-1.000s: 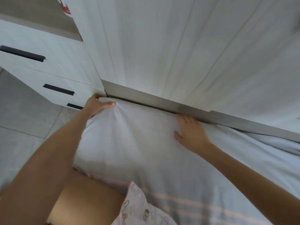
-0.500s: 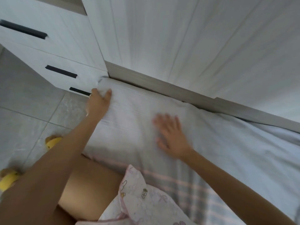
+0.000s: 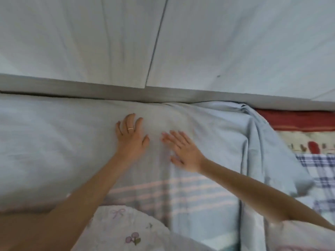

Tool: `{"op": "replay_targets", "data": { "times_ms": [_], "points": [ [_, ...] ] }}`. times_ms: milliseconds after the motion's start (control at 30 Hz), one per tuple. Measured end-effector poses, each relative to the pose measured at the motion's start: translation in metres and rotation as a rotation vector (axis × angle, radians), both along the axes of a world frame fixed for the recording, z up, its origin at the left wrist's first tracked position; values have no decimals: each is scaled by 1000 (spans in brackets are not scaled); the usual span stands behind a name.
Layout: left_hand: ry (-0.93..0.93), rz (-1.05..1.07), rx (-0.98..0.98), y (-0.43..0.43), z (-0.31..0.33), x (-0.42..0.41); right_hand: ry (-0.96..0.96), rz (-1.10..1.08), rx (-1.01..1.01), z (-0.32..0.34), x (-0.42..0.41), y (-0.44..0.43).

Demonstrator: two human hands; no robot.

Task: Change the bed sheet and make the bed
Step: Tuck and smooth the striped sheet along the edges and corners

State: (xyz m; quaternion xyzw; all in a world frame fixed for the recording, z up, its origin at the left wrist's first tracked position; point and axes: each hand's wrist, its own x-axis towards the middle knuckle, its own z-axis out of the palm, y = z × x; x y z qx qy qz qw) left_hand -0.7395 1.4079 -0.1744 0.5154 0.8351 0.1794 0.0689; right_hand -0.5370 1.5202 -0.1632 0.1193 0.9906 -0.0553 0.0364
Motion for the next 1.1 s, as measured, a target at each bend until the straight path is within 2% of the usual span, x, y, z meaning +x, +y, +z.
{"op": "replay_targets", "data": {
  "times_ms": [67, 100, 133, 167, 233, 267, 367, 433, 467, 533, 633, 700, 800, 933, 1000, 1100],
  "points": [
    [3, -126, -41, -7, -3, 22, -100, 264, -2, -5, 59, -21],
    [9, -194, -47, -8, -2, 33, -136, 277, 43, -8, 91, -14],
    [15, -257, -43, -8, -1, 47, -154, 160, 95, -11, 126, -2],
    [23, -311, -38, -11, 2, 49, -141, -76, 118, -13, 149, 15],
    [47, -442, -25, -5, 14, 56, -70, -675, 91, -2, 191, 47],
    [65, -491, -17, 2, 21, 61, -55, -818, 100, 4, 205, 60],
    [8, -613, -91, 29, 45, 76, 71, -937, 120, 24, 212, 89],
    [-93, -625, -155, 46, 54, 84, 263, -1194, 47, 39, 209, 113],
    [-136, -613, -184, 54, 55, 90, 292, -1359, 14, 44, 215, 128],
    [-193, -591, -253, 67, 49, 100, 149, -1614, -145, 48, 235, 153],
    [-168, -559, -394, 74, 40, 113, -14, -1639, -410, 38, 253, 175],
    [-76, -559, -493, 84, 34, 128, 77, -1614, -524, 25, 265, 182],
    [-153, -519, -516, 97, 35, 141, 253, -1561, -393, 5, 263, 179],
    [-158, -539, -597, 110, 32, 157, 523, -1650, -280, 1, 266, 189],
    [-140, -573, -651, 122, 30, 159, 547, -1669, -209, 8, 276, 214],
    [-123, -584, -748, 141, 28, 163, 467, -1622, -64, 11, 288, 255]
  ]
}}
